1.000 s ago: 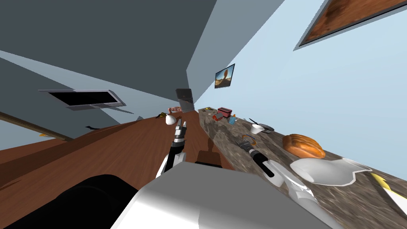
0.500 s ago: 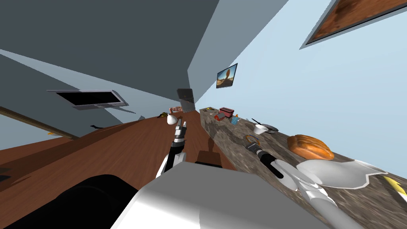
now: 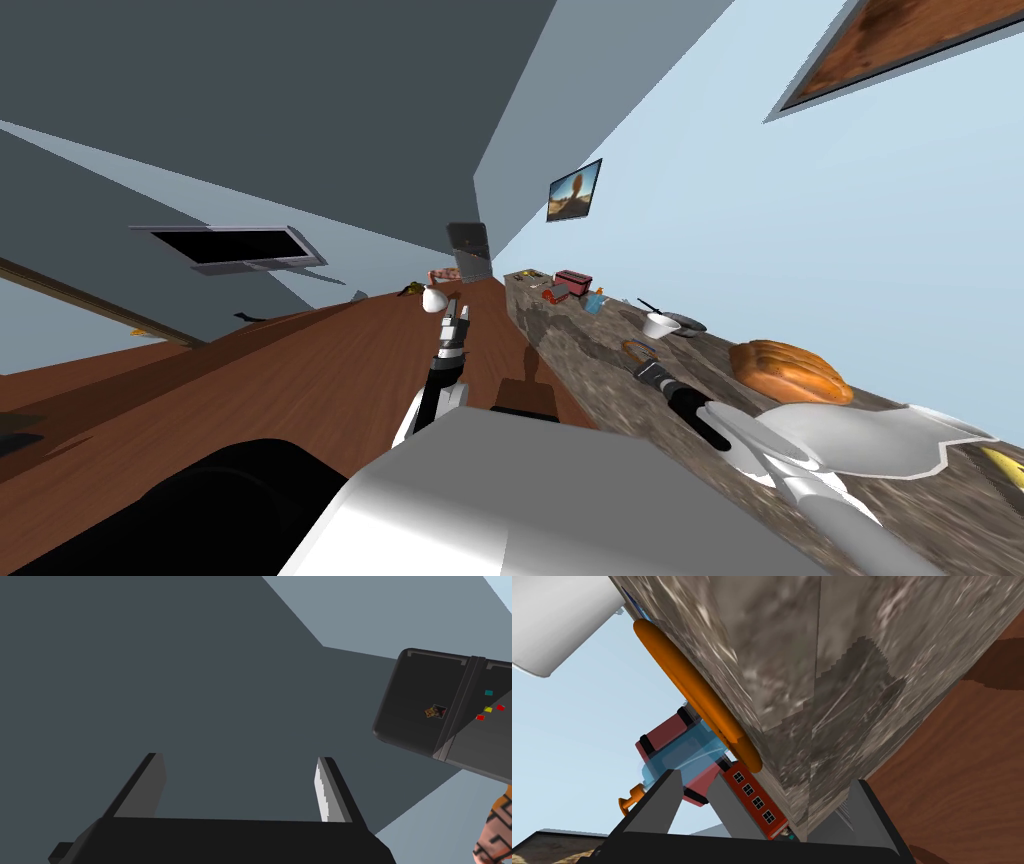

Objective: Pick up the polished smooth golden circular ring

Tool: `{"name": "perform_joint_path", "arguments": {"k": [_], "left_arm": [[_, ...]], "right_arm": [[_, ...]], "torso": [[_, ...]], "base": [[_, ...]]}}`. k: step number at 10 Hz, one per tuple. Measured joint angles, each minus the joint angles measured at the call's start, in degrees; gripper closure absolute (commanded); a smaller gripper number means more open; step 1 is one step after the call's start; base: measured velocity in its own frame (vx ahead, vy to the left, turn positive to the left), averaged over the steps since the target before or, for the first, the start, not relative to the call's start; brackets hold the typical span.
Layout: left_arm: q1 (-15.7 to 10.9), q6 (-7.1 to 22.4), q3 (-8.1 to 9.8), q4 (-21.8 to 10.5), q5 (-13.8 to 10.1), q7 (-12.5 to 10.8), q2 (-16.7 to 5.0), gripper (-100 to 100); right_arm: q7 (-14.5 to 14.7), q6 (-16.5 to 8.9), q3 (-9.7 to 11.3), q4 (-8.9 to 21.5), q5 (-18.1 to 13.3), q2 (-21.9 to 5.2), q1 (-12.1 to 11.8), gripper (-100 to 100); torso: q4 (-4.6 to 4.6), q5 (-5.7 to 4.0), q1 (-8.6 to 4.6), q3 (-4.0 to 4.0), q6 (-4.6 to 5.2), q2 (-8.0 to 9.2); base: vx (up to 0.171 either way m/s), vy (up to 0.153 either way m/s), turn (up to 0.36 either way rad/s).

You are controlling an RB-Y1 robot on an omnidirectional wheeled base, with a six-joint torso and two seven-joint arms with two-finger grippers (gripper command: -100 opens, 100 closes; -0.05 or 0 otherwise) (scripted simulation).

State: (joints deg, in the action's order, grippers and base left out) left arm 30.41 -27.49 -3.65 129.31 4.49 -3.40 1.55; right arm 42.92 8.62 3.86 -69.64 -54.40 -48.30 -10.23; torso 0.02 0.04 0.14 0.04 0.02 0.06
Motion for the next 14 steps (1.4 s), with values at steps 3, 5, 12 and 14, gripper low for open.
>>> {"name": "perform_joint_path", "arguments": {"k": [3, 5, 12, 14], "left_arm": [[0.0, 0.0, 0.00, 0.0, 0.0, 0.0, 0.0, 0], [0.0, 0.0, 0.01, 0.0, 0.0, 0.0, 0.0, 0], [0.0, 0.0, 0.00, 0.0, 0.0, 0.0, 0.0, 0], [0.0, 0.0, 0.00, 0.0, 0.0, 0.0, 0.0, 0]], "right_arm": [[1.2, -0.7, 0.5, 1.6, -1.3, -1.5, 0.8, 0], [1.5, -0.9, 0.5, 0.5, -1.6, -1.0, 0.0, -100], [2.1, -1.2, 1.0, -4.4, -2.6, 0.3, -3.8, 100], [2.1, -1.2, 1.0, -4.4, -2.6, 0.3, -3.8, 0]], "torso": [[-0.01, -0.02, -0.10, -0.02, 0.00, -0.03], [-0.05, -0.05, -0.19, -0.13, 0.03, -0.25], [0.19, 0.21, -0.42, -0.05, -0.08, -0.29], [0.18, 0.18, -0.48, -0.08, -0.08, -0.33]], "base": [[-0.001, 0.018, 0.004], [0.120, -0.018, -0.137], [0.068, -0.013, -0.037], [0.000, 0.000, 0.000]]}}
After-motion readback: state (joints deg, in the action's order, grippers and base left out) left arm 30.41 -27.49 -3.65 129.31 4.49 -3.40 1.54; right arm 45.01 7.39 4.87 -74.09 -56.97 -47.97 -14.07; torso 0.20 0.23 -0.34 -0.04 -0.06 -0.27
